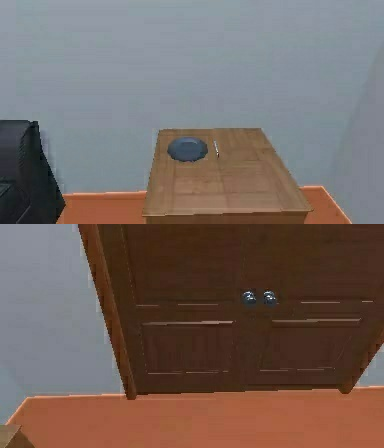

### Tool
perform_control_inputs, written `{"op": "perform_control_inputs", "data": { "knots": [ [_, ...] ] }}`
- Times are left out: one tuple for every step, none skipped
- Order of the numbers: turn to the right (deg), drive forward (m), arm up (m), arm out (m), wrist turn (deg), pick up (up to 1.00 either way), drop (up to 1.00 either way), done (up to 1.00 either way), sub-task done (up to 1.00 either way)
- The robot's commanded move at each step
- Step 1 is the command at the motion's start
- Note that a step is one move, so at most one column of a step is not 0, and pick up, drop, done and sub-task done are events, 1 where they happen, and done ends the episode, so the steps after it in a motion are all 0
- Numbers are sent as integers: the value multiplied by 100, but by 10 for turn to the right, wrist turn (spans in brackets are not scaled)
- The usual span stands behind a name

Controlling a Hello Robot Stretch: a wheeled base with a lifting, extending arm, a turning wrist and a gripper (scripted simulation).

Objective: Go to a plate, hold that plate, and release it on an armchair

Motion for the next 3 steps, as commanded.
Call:
{"op": "perform_control_inputs", "data": {
  "knots": [
    [-450,0,0,0,0,0,0,0,0],
    [-420,0,0,0,0,0,0,0,0],
    [450,0,0,0,0,0,0,0,0]
  ]
}}
